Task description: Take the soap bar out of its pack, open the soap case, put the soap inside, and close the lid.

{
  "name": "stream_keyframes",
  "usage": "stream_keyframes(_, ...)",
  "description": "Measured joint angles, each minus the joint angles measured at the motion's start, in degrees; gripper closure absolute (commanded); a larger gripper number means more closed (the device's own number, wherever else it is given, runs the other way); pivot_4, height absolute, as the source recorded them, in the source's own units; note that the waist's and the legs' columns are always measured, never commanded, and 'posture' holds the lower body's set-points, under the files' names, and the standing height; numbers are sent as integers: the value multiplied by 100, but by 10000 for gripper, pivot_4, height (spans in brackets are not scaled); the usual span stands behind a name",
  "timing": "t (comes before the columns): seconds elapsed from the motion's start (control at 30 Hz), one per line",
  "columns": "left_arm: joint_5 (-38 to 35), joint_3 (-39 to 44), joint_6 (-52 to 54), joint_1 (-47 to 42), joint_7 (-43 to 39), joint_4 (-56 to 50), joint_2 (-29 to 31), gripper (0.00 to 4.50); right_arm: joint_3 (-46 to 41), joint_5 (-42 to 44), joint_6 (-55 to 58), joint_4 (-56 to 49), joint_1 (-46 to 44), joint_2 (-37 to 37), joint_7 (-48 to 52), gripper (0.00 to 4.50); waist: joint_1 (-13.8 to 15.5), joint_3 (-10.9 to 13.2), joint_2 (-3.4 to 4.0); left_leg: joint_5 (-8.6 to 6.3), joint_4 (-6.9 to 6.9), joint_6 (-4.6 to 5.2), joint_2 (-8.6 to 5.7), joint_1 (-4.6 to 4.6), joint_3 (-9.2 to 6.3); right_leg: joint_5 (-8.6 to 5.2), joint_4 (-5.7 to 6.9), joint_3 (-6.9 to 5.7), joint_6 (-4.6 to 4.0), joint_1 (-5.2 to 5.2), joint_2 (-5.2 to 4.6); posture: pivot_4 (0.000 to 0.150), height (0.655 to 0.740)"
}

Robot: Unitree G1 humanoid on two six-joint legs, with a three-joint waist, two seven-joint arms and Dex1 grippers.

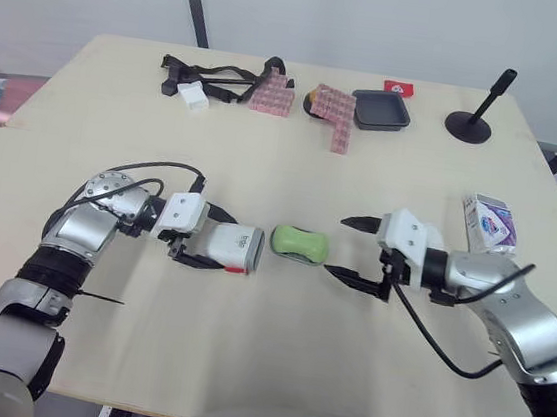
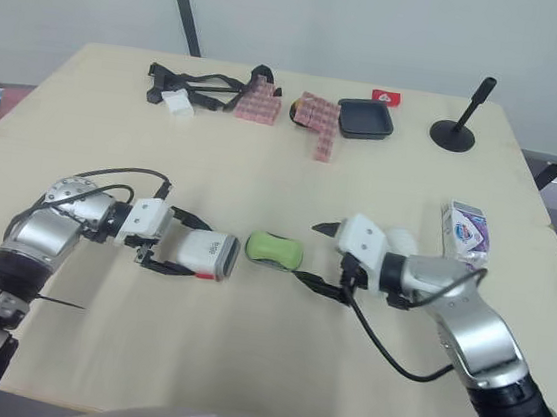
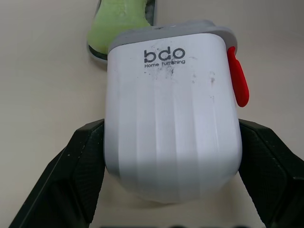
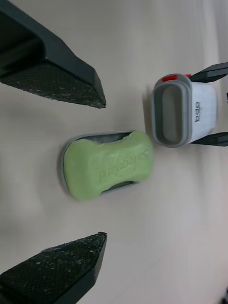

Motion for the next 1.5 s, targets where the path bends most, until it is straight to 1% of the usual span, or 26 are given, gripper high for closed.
stream_keyframes(0.17,-65,13,136,62,66,-212,6,10430,575,-172,658,23,-747,243,-99,0,3,0,0,8,-5,-19,0,1,1,3,1,1,4,-1,3,1500,7374)
stream_keyframes(0.37,-69,17,219,141,142,-351,-1,10430,1030,-488,1026,363,-1168,573,-289,0,12,0,0,11,-9,-32,0,0,1,4,0,2,7,0,7,1500,7374)
stream_keyframes(0.73,-69,21,244,200,239,-451,-13,10430,1554,-918,1306,907,-1406,903,-380,0,16,1,1,10,-14,-55,0,-5,1,5,-1,2,8,4,23,1500,7374)
stream_keyframes(0.9,-68,20,241,223,277,-454,-57,10430,1604,-1077,1288,1208,-1459,1111,-465,0,25,1,1,11,-16,-58,0,-3,1,5,0,2,8,6,25,1500,7374)
stream_keyframes(1.2,-67,20,236,232,301,-464,-65,10430,1599,-1110,1276,1266,-1464,1126,-428,0,24,1,1,10,-17,-59,1,-1,1,5,-1,2,8,10,26,1500,7374)
stream_keyframes(1.33,-67,20,235,232,304,-464,-66,10497,1596,-1109,1294,1262,-1463,1127,-424,11297,24,1,1,10,-17,-59,1,-1,1,5,-1,2,8,11,26,1500,7374)
stream_keyframes(1.4,-67,20,233,232,306,-464,-66,10497,1584,-1108,1301,1218,-1464,1107,-398,18227,24,1,1,10,-17,-59,1,0,1,5,-1,2,8,16,26,1500,7374)
stream_keyframes(1.43,-66,20,230,232,307,-464,-66,10497,1587,-1108,1302,1201,-1463,1076,-374,19162,24,1,1,10,-19,-60,3,0,1,5,-4,2,8,22,26,1500,7374)
stream_keyframes(1.5,-66,20,229,232,309,-464,-67,10497,1590,-1109,1300,1199,-1463,1043,-350,19357,25,1,1,10,-19,-60,5,1,1,5,-5,2,8,23,25,1500,7374)
